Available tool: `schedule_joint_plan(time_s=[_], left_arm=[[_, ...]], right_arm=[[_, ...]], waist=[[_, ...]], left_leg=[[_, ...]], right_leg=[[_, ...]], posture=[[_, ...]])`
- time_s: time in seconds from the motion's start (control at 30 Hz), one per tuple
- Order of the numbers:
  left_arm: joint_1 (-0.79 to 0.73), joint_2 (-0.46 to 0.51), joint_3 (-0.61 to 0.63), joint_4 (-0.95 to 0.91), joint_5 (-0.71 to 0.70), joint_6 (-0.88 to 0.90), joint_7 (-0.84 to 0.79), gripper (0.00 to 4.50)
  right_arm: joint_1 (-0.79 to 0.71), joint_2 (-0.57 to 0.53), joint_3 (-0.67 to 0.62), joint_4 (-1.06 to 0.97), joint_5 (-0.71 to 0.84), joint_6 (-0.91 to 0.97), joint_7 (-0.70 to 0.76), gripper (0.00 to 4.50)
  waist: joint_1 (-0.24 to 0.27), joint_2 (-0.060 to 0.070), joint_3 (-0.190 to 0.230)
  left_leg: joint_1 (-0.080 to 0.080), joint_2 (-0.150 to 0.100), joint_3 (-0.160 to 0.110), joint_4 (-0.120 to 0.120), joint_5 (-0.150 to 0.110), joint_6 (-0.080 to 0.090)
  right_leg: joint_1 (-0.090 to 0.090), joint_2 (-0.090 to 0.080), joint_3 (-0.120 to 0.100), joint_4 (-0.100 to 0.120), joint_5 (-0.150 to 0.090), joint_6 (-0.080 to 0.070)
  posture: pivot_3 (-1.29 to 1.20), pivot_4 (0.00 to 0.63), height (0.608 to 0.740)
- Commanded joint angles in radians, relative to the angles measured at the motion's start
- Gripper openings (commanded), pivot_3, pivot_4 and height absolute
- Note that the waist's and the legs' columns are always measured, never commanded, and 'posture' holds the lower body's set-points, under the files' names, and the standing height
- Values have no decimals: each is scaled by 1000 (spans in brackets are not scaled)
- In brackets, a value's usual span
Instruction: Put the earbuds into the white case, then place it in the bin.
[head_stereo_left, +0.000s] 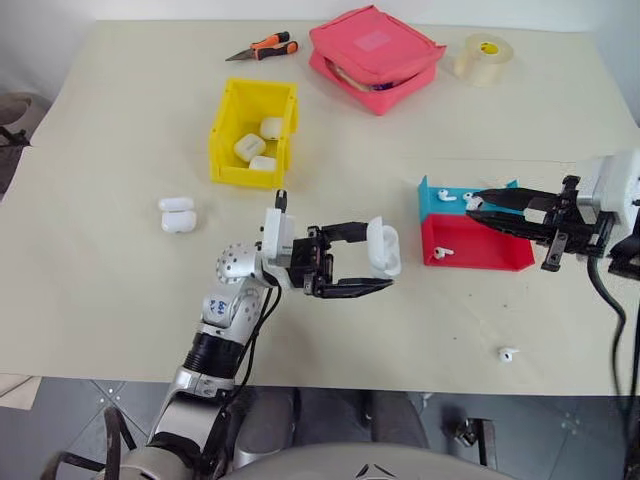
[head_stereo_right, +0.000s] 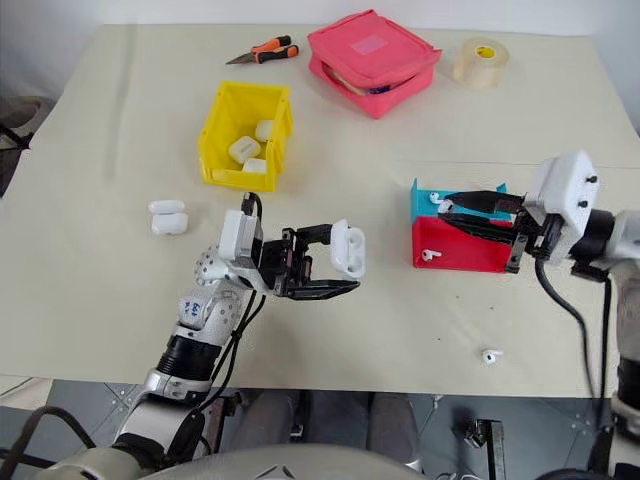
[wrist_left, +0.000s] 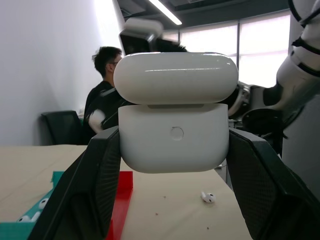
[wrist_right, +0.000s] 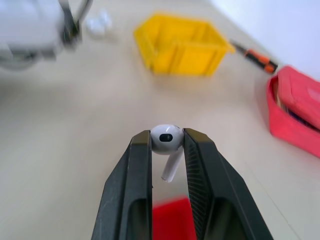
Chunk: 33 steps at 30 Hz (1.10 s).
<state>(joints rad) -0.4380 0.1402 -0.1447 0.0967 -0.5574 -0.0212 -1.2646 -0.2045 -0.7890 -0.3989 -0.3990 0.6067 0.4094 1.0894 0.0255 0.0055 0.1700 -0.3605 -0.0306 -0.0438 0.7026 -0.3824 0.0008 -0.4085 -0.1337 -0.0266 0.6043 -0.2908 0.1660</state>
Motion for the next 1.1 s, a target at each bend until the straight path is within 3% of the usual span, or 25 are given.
schedule_joint_plan(time_s=[0.03, 0.13, 0.33, 1.1], left_arm=[[-38, 19, 9, -3, -36, 39, -42, 2790], [-59, 20, 17, 3, -41, 67, -46, 2790], [-74, 6, 19, -3, -54, 107, -43, 2790], [-108, -54, 58, -12, -58, 135, 17, 2790]], right_arm=[[40, 118, 5, -213, 179, 78, -196, 522], [75, 243, 93, -322, 235, 69, -302, 522], [94, 364, 218, -368, 210, 21, -396, 522], [156, 411, 330, -253, 149, -96, -413, 522]], waist=[[-1, 0, 0], [-2, 0, 0], [-3, 0, 0], [-5, 0, 0]], left_leg=[[0, 0, 0, 0, 0, 0], [0, 0, 0, 0, 0, 0], [1, -1, 0, 0, 0, 0], [1, -1, 1, -1, 0, 0]], right_leg=[[0, 0, 0, 0, 0, 0], [-1, 0, 1, 1, 0, 0], [0, 0, 1, 2, 0, 0], [-1, 1, 2, 2, 0, 0]], posture=[[0, 150, 740], [0, 150, 740], [0, 150, 740], [0, 150, 740]])
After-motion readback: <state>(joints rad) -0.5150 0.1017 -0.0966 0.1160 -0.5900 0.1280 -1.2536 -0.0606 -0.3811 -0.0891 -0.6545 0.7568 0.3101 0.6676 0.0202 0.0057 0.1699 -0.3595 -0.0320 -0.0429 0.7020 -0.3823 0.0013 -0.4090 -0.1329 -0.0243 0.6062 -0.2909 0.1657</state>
